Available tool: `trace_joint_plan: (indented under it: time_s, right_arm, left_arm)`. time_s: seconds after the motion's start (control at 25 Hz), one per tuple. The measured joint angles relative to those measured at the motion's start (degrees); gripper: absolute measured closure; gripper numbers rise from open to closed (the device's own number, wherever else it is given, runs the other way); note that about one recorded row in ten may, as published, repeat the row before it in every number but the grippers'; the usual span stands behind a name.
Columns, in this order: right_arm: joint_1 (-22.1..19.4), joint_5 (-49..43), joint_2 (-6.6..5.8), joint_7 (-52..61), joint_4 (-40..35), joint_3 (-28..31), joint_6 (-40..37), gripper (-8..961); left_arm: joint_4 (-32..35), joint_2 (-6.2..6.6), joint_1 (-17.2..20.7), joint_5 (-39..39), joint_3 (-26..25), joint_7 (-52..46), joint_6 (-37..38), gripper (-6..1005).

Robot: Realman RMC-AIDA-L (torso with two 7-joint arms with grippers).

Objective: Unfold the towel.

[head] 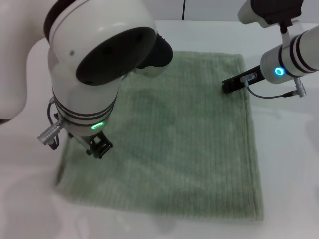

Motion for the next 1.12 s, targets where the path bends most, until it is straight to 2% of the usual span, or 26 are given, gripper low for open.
trace_joint_plan:
  time_s: [0.16,0.4,0.44,0.48,0.6,0.64,0.72,0.76,0.8,0.88,0.96,1.0,1.04,1.08,1.12]
  right_arm:
    - [-0.01,-0.03,-0.16,-1.09,0.19,0.16,0.11,953]
    - [-1.42,-0.06,-0.18,-1.85,4.13,0.12,-0.08,953]
    - [-2.51,-0.08,-0.13,-2.34,7.62,0.24,-0.03,953]
    - [-3.12,-0.07,-0.10,-2.48,9.64,0.36,0.05,953]
    - [-4.64,-0.07,-0.10,-2.49,13.76,0.44,0.30,953]
    - [-6.41,-0.07,-0.10,-2.49,18.58,0.53,0.32,953]
    - [-7.32,-0.07,-0.08,-2.49,20.89,0.59,0.30,953]
    - [-8.94,-0.06,0.06,-2.49,24.62,0.61,0.31,953]
    - [-8.94,-0.06,0.06,-2.49,24.62,0.61,0.31,953]
    - [-10.00,-0.07,0.10,-2.48,26.44,0.62,0.45,953]
    - [-10.79,-0.08,0.12,-2.40,26.90,0.63,0.56,953]
    - [-10.79,-0.08,0.12,-2.40,26.90,0.63,0.56,953]
    - [-11.42,-0.08,0.23,-2.66,27.15,0.56,0.61,953]
    - [-11.42,-0.08,0.23,-2.66,27.15,0.56,0.61,953]
    - [-11.89,-0.07,0.35,-3.08,27.60,0.46,0.60,953]
  left_arm:
    - [1.97,0.12,-2.13,0.00,2.67,-3.67,-2.70,487]
    - [2.12,0.49,-2.86,-0.01,4.20,-5.60,-1.10,484]
    - [2.76,2.79,-4.15,0.19,5.98,-6.35,7.54,483]
    - [4.85,4.51,-5.46,0.25,7.10,-6.58,11.94,482]
    - [6.06,5.16,-6.14,0.25,7.75,-6.77,13.93,481]
    - [9.63,7.45,-8.44,0.33,9.99,-7.82,19.79,480]
    - [12.93,9.96,-10.72,0.40,11.67,-9.18,26.25,482]
    - [13.99,10.87,-11.45,0.37,11.72,-9.42,28.75,484]
    - [13.99,10.87,-11.45,0.37,11.72,-9.42,28.75,485]
    - [14.44,12.28,-11.29,0.35,8.41,-6.81,35.88,486]
    - [11.70,12.44,-8.08,0.31,2.46,-0.50,44.39,485]
    - [7.91,10.54,-1.29,0.27,-5.99,10.16,56.66,484]
    - [7.27,9.82,0.31,0.24,-7.73,12.18,58.80,484]
    - [6.15,8.41,3.13,0.23,-11.11,16.68,63.78,483]
    - [6.15,8.41,3.13,0.23,-11.11,16.68,63.78,483]
